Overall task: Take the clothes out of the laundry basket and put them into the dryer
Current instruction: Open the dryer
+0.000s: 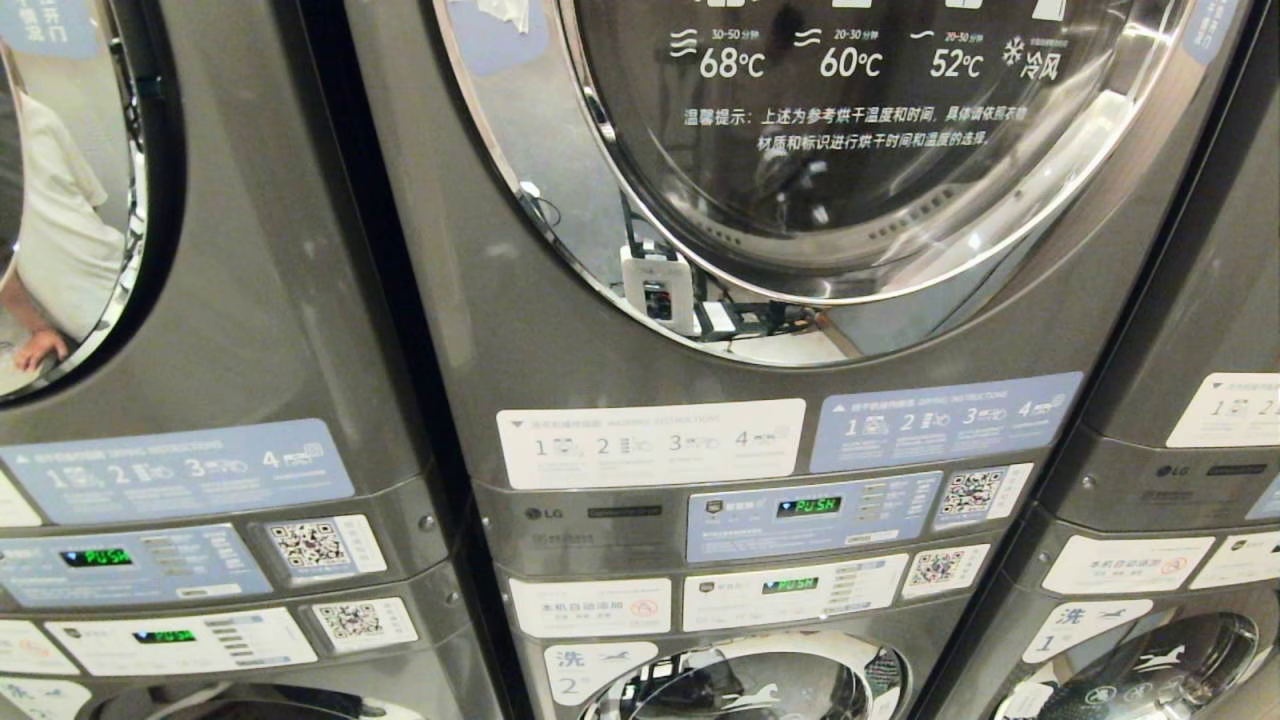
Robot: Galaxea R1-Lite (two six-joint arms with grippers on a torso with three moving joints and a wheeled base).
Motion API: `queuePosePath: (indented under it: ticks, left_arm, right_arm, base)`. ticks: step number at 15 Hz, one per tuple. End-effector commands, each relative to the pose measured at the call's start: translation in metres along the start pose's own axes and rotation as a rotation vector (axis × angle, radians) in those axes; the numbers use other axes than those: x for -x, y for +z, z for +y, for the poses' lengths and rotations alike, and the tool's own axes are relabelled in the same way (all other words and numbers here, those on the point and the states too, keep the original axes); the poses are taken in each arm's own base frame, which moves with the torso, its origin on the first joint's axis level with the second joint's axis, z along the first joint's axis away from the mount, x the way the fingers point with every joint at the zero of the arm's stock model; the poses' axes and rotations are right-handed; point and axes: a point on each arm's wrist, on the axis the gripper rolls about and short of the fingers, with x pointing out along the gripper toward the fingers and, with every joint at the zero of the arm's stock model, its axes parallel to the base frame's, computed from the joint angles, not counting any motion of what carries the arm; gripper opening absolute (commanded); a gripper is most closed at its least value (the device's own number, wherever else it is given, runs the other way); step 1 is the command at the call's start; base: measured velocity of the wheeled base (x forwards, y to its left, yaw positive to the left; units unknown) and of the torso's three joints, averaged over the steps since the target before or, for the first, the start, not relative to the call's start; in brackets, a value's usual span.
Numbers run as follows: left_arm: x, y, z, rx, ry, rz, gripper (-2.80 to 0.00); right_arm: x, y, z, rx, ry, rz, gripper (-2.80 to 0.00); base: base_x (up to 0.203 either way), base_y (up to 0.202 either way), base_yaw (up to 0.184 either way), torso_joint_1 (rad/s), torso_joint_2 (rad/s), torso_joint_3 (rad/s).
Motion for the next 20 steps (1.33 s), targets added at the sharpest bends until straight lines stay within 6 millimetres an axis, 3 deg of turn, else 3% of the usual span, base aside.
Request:
queuePosePath:
  ticks: [1,5,8,12,14,15,16,18,20]
  left_arm:
    - [-0.002,-0.008,0.001,0.0,0.005,0.026,-2.8]
    - [-0.002,-0.008,0.001,0.0,0.005,0.026,-2.8]
    - [-0.002,-0.008,0.001,0.0,0.005,0.026,-2.8]
    - [-0.002,-0.008,0.001,0.0,0.006,0.026,-2.8]
    - [-0.002,-0.008,0.001,0.0,0.005,0.026,-2.8]
    - [-0.002,-0.008,0.001,0.0,0.005,0.026,-2.8]
    - [-0.002,-0.008,0.001,0.0,0.005,0.026,-2.8]
    - [-0.002,-0.008,0.001,0.0,0.005,0.026,-2.8]
    - [-0.002,-0.008,0.001,0.0,0.006,0.026,-2.8]
  right_arm:
    - [-0.001,-0.002,0.0,0.013,0.005,0.007,-2.8]
    - [0.002,0.011,-0.001,0.013,0.004,-0.019,-2.8]
    - [0.001,0.095,-0.011,-0.033,0.056,-0.08,-2.8]
    - [-0.062,0.238,-0.025,-0.136,0.215,-0.124,-2.8]
    - [-0.102,0.285,-0.025,-0.164,0.317,-0.132,-2.8]
    - [-0.12,0.297,-0.022,-0.17,0.37,-0.12,-2.8]
    - [-0.134,0.311,-0.018,-0.167,0.425,-0.124,0.0]
    - [-0.149,0.327,-0.006,-0.145,0.535,-0.132,0.0]
    - [-0.166,0.327,0.01,-0.035,0.598,-0.143,0.0]
  base:
    - [0.0,0.0,0.0,0.0,0.0,0.0]
    - [0.0,0.0,0.0,0.0,0.0,0.0]
    - [0.0,0.0,0.0,0.0,0.0,0.0]
    - [0.0,0.0,0.0,0.0,0.0,0.0]
    - [0.0,0.0,0.0,0.0,0.0,0.0]
    - [0.0,0.0,0.0,0.0,0.0,0.0]
    - [0.0,0.0,0.0,0.0,0.0,0.0]
    - [0.0,0.0,0.0,0.0,0.0,0.0]
    - [0.0,0.0,0.0,0.0,0.0,0.0]
